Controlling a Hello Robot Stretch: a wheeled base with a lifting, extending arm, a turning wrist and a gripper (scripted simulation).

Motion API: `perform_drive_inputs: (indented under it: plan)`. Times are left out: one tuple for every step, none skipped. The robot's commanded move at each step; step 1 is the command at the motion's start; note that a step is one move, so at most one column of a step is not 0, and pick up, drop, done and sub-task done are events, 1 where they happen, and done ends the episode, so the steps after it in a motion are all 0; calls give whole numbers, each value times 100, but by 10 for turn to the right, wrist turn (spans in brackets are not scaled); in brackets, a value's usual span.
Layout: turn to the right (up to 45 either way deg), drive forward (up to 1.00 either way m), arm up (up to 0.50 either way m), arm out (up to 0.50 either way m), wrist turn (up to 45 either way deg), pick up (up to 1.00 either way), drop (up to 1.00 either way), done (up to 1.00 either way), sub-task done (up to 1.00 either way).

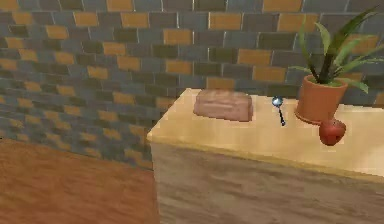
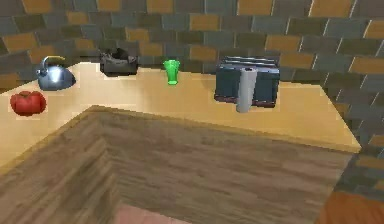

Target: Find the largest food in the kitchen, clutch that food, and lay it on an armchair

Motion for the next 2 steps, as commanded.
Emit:
perform_drive_inputs:
  plan:
    - [0,40,0,0,0,0,0,0,0]
    - [-450,0,0,0,0,0,0,0,0]
